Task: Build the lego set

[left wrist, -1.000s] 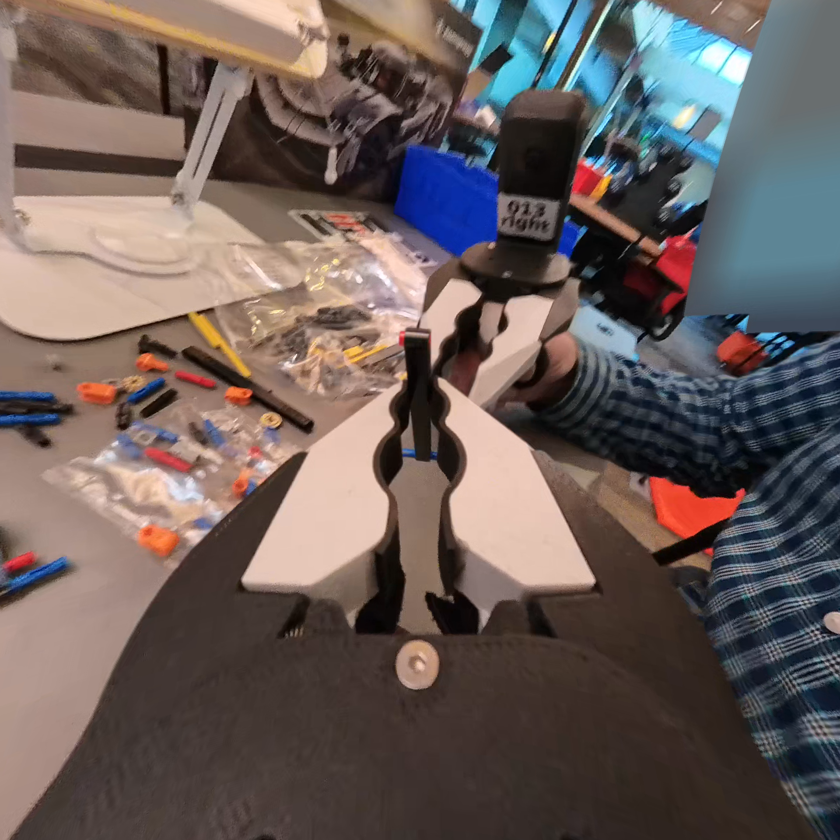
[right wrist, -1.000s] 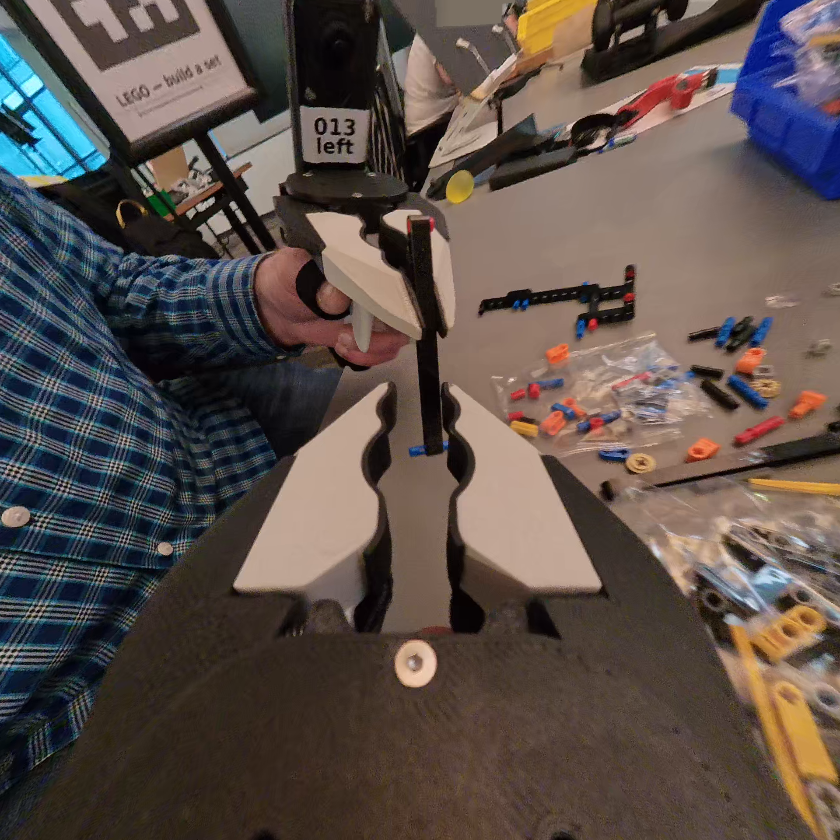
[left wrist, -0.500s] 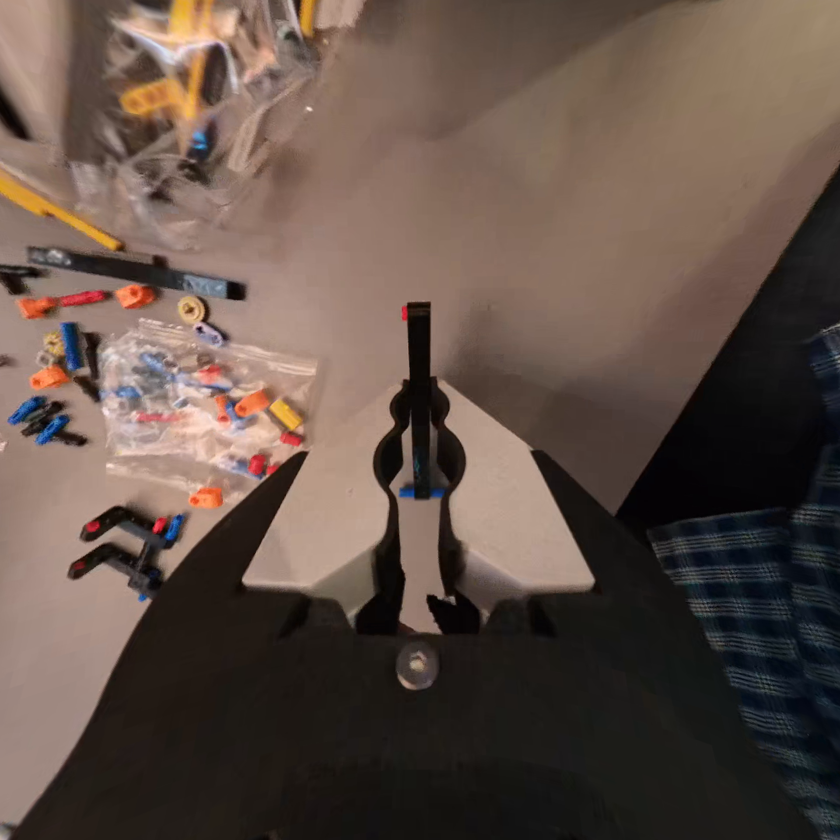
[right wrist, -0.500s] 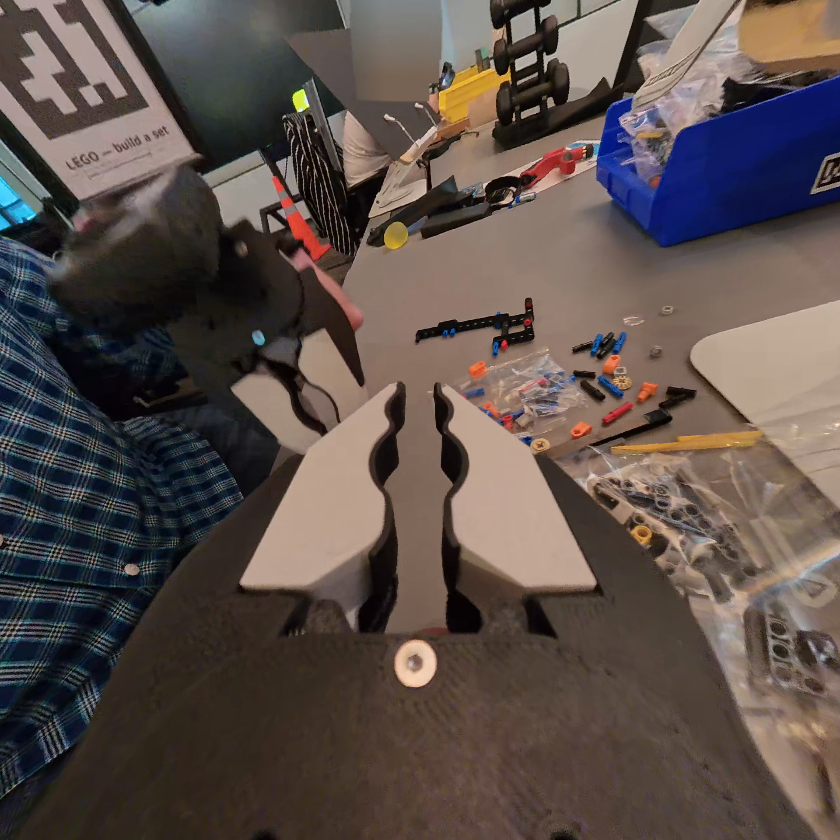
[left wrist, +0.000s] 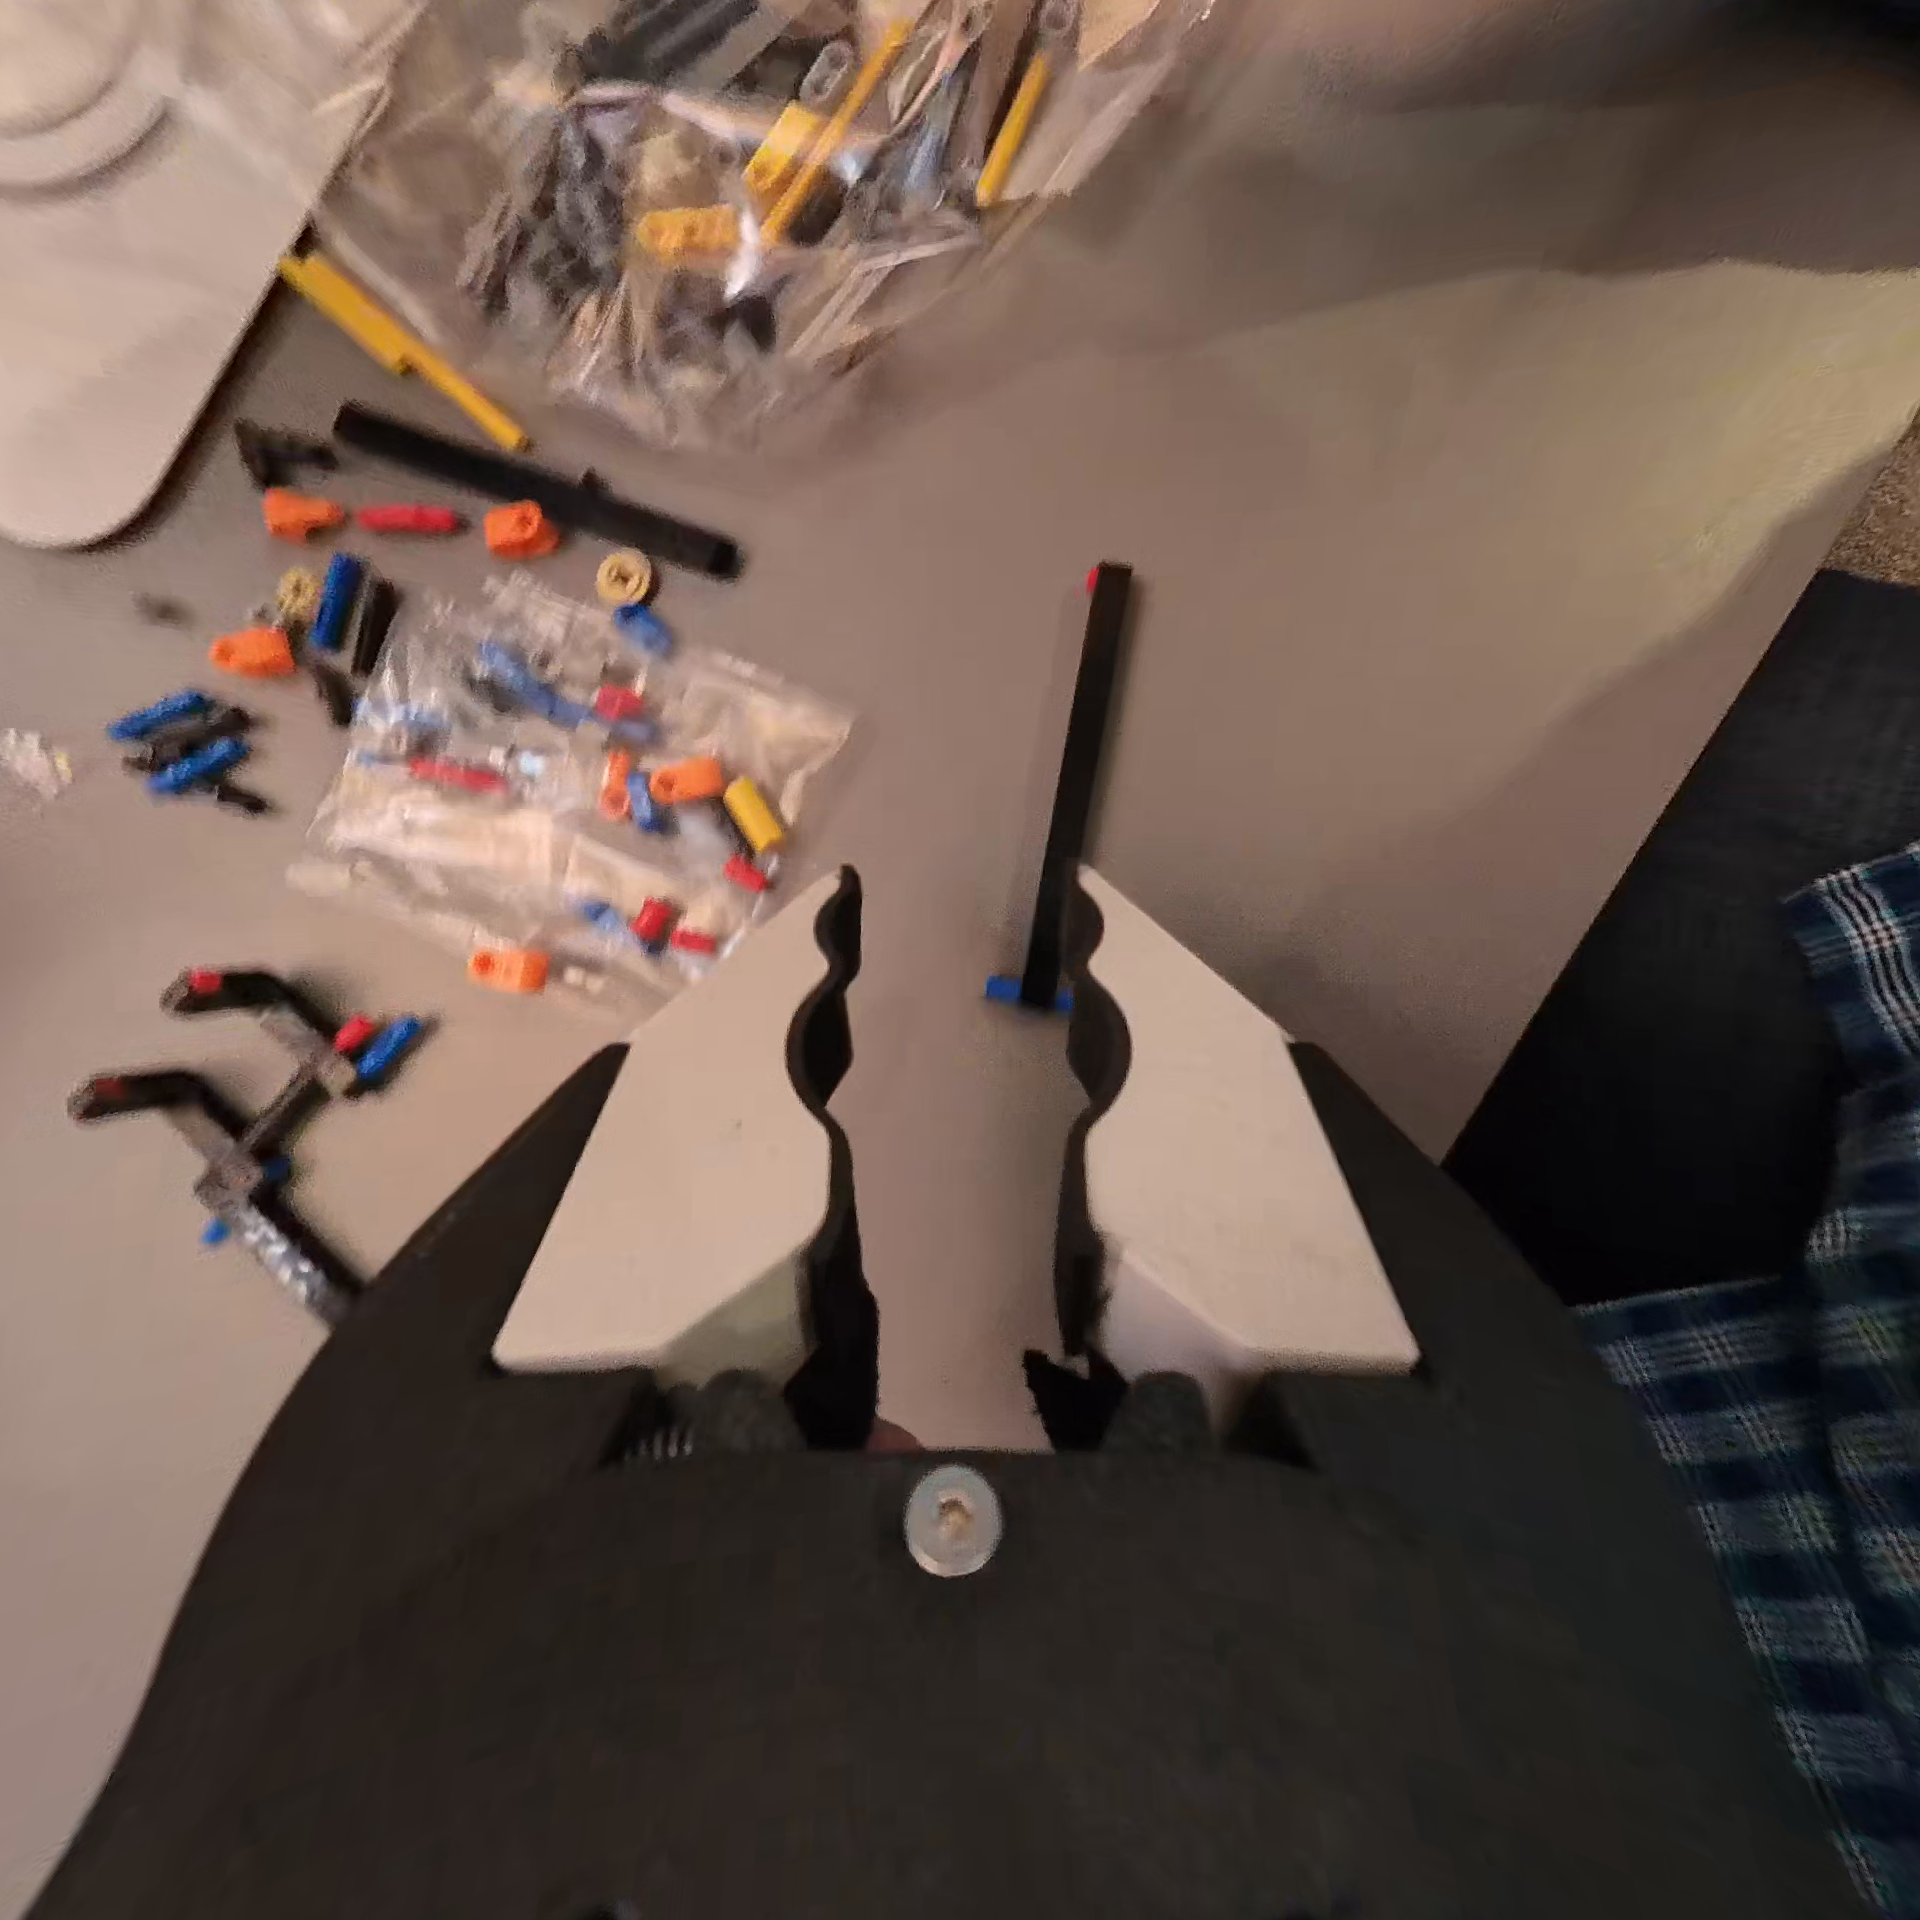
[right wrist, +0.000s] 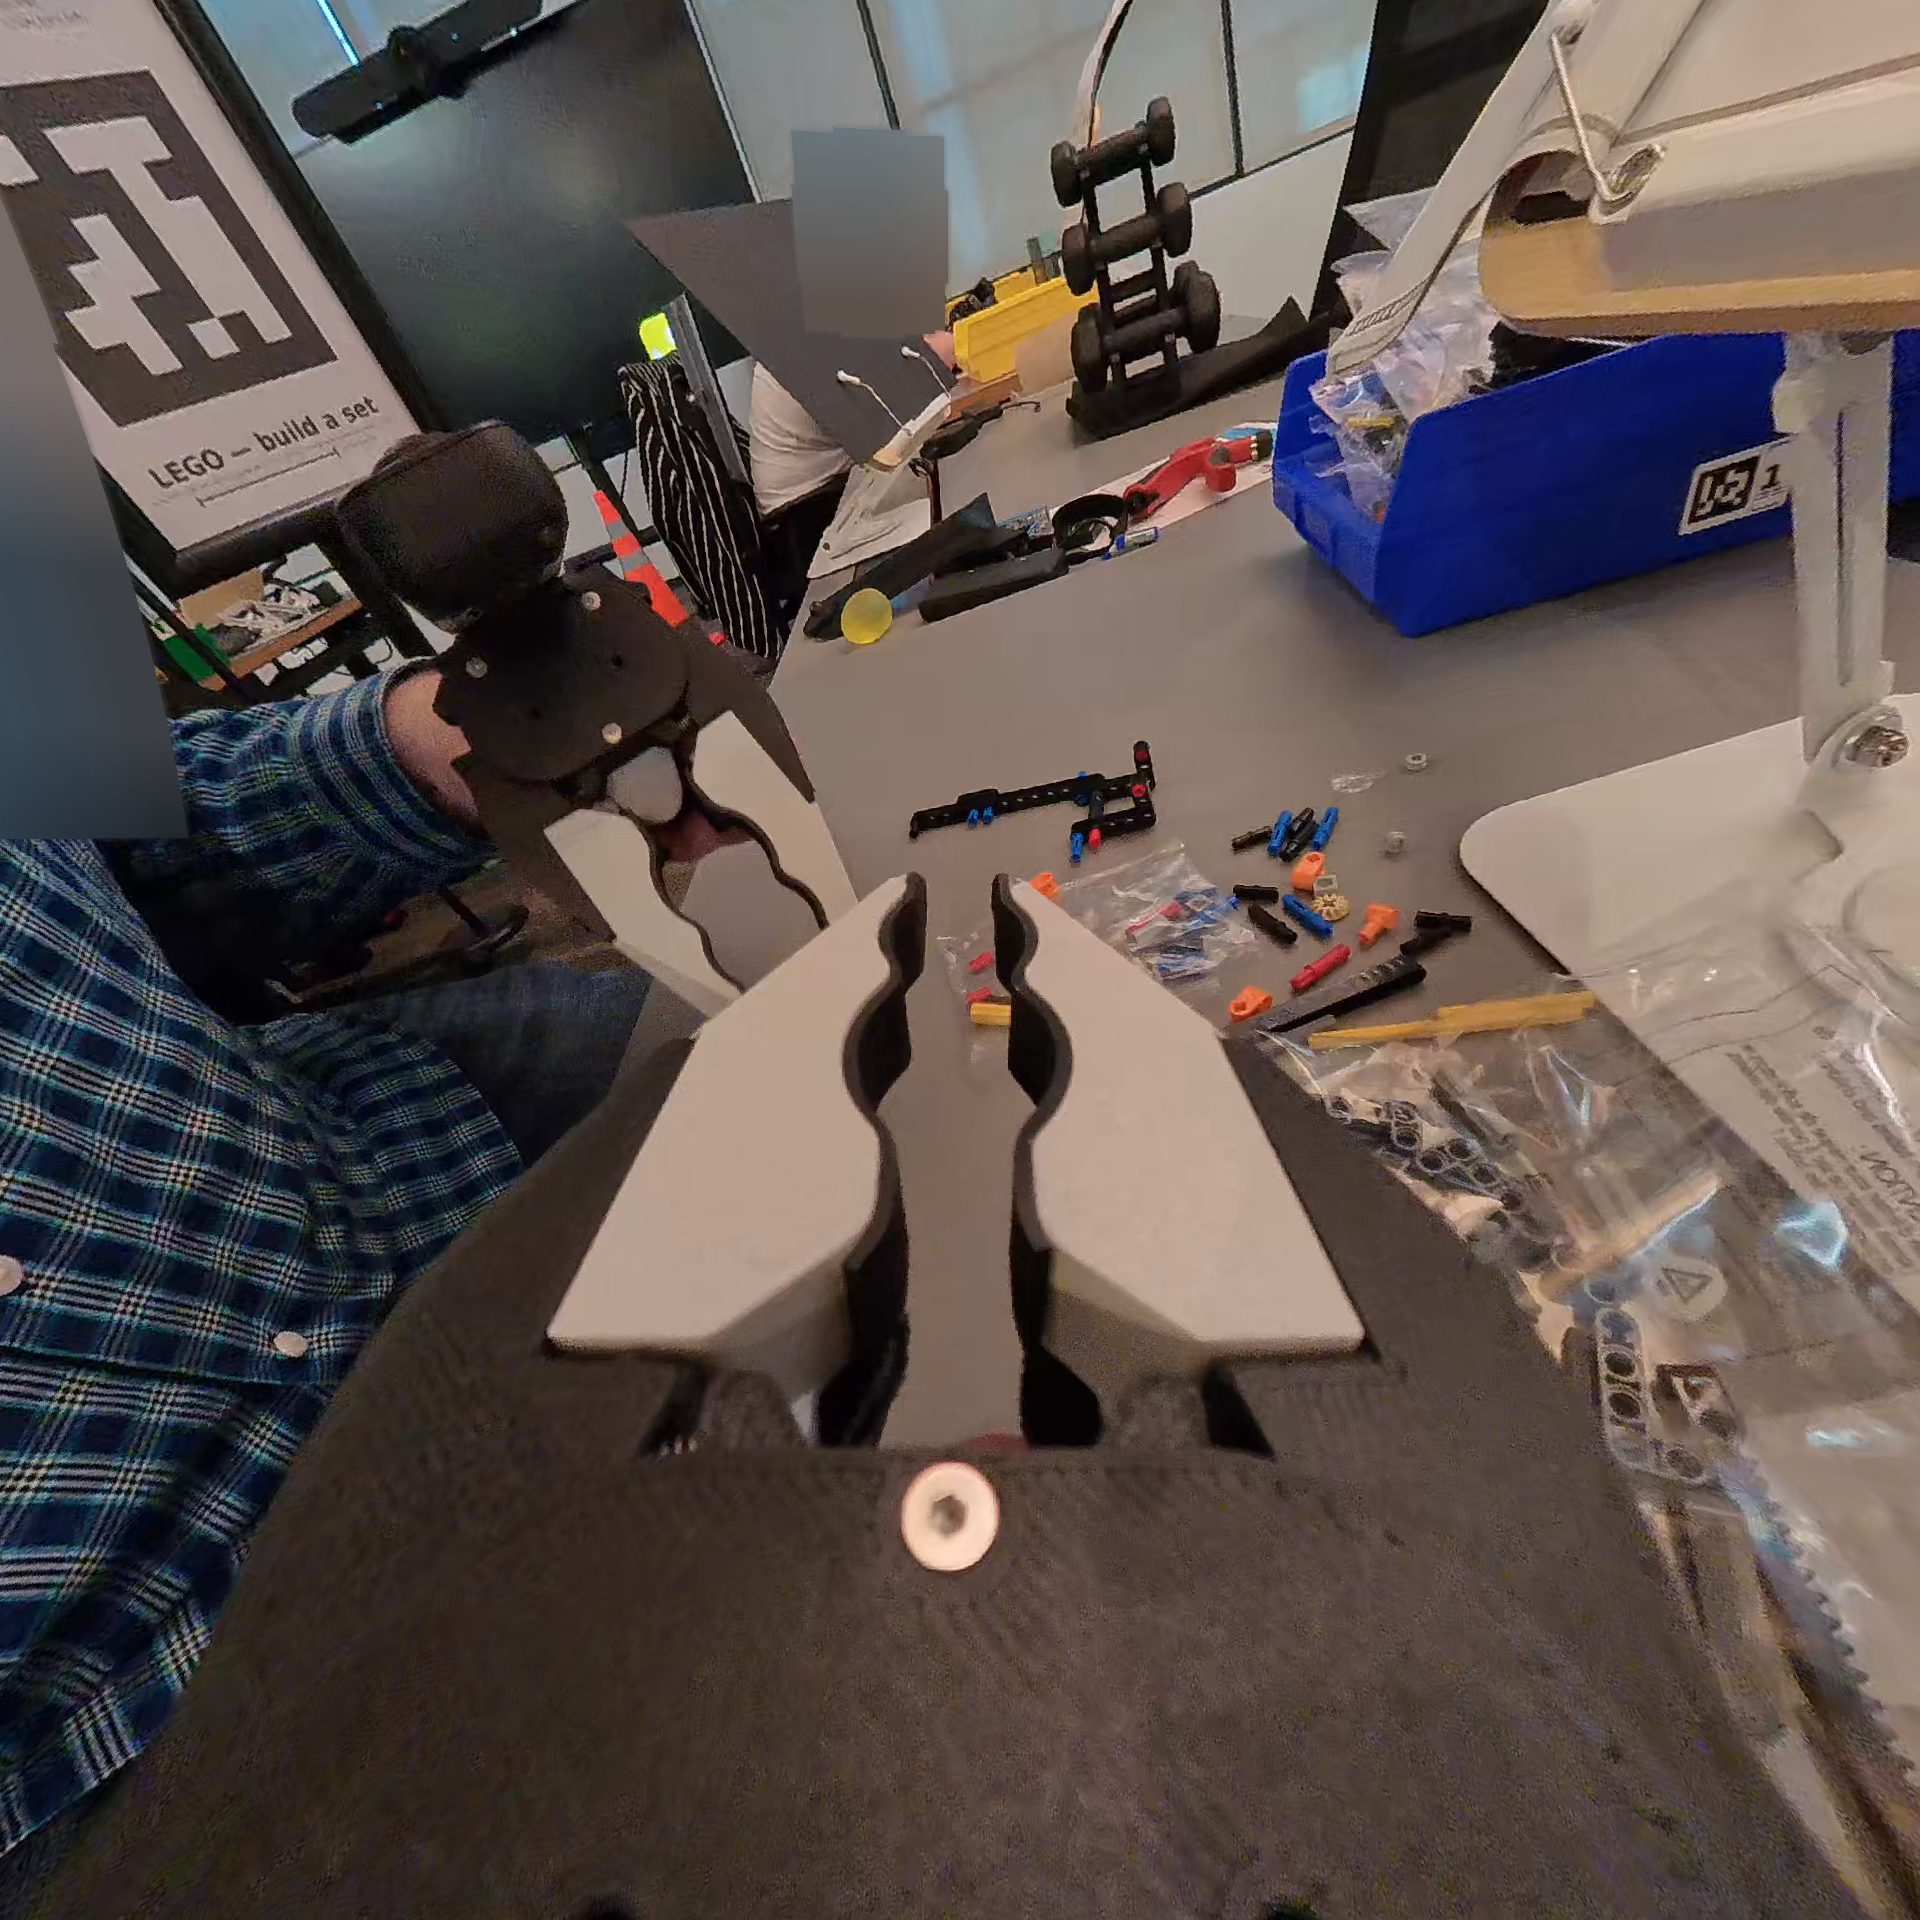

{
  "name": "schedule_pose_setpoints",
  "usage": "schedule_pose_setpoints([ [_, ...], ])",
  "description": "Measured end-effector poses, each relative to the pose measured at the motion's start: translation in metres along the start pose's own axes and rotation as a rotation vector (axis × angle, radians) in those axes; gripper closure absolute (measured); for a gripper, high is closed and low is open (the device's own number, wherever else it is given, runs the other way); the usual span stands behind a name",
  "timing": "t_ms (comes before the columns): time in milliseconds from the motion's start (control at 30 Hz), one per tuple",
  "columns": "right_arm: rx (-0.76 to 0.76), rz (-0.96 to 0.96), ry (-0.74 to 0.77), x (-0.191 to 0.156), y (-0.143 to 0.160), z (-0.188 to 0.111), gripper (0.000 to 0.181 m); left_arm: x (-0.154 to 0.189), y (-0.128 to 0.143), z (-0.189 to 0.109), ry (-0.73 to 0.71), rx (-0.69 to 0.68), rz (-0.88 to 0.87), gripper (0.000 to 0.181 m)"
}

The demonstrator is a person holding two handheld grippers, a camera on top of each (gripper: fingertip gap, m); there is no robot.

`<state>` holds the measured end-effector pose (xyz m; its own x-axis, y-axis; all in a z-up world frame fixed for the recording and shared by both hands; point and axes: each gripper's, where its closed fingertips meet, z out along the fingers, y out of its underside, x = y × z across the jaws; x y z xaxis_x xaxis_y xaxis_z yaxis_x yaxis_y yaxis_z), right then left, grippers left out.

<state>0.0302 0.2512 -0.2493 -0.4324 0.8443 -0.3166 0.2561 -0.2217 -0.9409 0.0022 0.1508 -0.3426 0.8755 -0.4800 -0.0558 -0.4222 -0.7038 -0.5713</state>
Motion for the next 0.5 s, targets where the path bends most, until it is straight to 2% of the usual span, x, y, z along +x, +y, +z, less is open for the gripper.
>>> schedule_pose_setpoints([
  [100, -0.018, -0.002, -0.006, 0.0, 0.003, 0.001, 0.171, -0.001, 0.02, -0.009, -0.005, -0.002, -0.006, 0.142],
  [233, -0.123, -0.059, -0.048, -0.012, 0.021, 0.011, 0.168, 0.012, 0.038, -0.006, 0.022, -0.031, 0.019, 0.14],
  [400, -0.349, -0.18, -0.035, -0.018, 0.063, 0.027, 0.167, 0.015, 0.027, 0.003, -0.012, 0.026, 0.055, 0.142],
  [500, -0.411, -0.207, -0.041, -0.02, 0.075, 0.03, 0.166, 0.018, 0.024, 0.013, -0.027, 0.022, 0.088, 0.145],
])
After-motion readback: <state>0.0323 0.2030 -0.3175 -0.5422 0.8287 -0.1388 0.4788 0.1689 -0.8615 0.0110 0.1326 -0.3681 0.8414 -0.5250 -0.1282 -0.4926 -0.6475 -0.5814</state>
